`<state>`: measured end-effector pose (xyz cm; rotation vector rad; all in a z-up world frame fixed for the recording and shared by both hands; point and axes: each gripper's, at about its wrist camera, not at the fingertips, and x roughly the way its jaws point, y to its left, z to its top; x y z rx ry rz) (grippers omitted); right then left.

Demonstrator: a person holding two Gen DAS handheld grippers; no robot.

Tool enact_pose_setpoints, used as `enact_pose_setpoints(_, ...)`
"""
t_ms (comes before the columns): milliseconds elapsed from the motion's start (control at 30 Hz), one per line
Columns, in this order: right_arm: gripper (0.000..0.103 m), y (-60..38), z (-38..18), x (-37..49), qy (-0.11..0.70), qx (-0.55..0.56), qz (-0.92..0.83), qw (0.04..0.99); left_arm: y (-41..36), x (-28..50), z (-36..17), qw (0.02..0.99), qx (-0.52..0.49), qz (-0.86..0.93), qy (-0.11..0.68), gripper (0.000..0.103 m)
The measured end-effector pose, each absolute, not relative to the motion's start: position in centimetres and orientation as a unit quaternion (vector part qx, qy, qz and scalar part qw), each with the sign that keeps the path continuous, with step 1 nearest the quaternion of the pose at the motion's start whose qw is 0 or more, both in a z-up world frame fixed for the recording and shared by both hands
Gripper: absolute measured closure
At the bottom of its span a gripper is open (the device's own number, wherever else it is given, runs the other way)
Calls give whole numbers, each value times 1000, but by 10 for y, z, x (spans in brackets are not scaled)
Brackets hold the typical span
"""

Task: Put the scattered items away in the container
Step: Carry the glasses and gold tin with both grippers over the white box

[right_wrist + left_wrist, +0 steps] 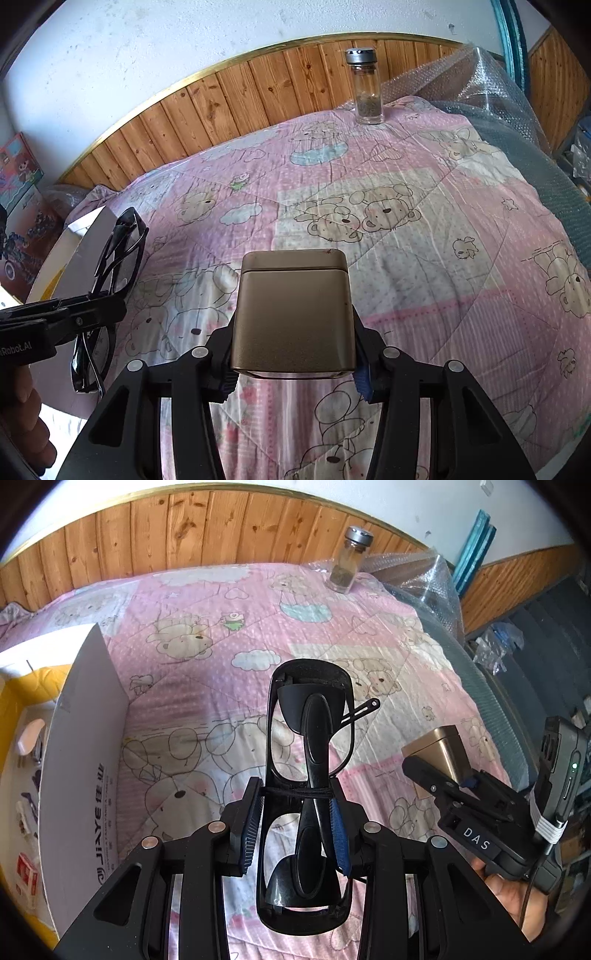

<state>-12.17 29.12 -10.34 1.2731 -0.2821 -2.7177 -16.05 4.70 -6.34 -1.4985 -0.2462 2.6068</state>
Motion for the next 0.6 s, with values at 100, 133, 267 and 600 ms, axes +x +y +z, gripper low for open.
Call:
enact_pose_setpoints(100, 53, 279, -97, -111, -86, 417, -902, 71, 41, -147, -59, 63, -489, 865, -92, 68)
enact_pose_setpoints(133, 53, 274, -95, -107, -82, 416, -902, 74, 38, -142, -56, 64, -486, 867, -95, 68)
enact_pose_setpoints(267, 53, 254, -85, -94, -67, 410, -905, 88, 31, -123, -47, 71, -473, 872, -106, 68)
enact_pose_setpoints(600, 53, 210, -58, -70, -32, 389, -912, 124, -1, -83, -31, 68, -444, 884, -132, 68)
